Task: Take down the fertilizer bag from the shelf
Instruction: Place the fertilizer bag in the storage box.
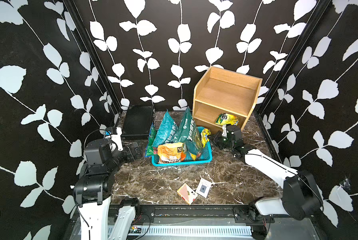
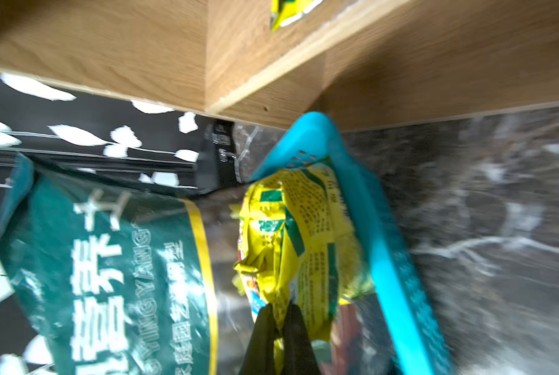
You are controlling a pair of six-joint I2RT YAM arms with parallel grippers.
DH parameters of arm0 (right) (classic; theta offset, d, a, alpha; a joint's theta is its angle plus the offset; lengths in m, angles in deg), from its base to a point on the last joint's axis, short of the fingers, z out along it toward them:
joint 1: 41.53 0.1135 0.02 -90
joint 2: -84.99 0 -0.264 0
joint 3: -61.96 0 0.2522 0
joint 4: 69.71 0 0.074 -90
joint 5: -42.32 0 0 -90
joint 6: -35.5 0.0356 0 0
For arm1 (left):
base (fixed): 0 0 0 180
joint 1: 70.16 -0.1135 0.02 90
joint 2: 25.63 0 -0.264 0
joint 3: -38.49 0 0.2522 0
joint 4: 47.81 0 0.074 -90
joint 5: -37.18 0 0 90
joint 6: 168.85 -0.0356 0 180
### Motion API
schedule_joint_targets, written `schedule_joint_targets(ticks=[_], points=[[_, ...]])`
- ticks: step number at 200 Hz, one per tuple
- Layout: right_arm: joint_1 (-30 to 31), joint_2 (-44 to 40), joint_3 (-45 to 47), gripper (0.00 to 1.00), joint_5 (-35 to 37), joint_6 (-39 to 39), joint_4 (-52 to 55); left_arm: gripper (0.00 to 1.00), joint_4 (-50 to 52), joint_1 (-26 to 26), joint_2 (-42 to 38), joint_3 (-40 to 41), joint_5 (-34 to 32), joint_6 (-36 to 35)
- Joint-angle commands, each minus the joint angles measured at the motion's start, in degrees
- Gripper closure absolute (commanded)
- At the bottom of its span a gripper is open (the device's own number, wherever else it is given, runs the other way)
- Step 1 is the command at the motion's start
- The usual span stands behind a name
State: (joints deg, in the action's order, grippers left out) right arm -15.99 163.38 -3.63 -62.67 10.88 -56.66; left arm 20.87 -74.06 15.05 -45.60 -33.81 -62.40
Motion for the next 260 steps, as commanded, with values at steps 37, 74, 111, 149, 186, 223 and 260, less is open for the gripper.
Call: schedule_joint_targets(ticks=[37,74,111,149,186,223,260], points=[[4.27,8.57,-13.29,1.0,4.04,-13.65,15.75,0.01,-0.95,-0.15,-0.55,-0.05,-0.47,-0.76],[4.69,12.06,-15.67,1.0,10.67,-15.9,17.96,0.01,-0.95,-0.19,-0.53,-0.09,-0.43,-0.76],[4.77,15.65,-16.93,1.0,13.68,-17.84,20.56,0.01,-0.97,-0.2,-0.48,-0.12,-0.37,-0.71],[8.2,10.45,-16.63,0.95,16.53,-22.23,18.55,0.01,-1.04,-0.2,-0.44,-0.14,-0.46,-0.76],[13.92,0.61,-18.97,0.36,26.44,-27.45,21.66,0.01,-0.96,-0.19,-0.53,-0.18,-0.45,-0.74],[13.46,-7.67,-19.37,0.27,37.56,-25.23,28.11,0.01,-0.97,-0.15,-0.7,-0.13,-0.64,-0.75],[8.4,-15.95,-7.51,0.21,41.71,-14.15,19.49,0.01,-0.9,-0.2,-0.72,-0.09,-0.79,-0.73]])
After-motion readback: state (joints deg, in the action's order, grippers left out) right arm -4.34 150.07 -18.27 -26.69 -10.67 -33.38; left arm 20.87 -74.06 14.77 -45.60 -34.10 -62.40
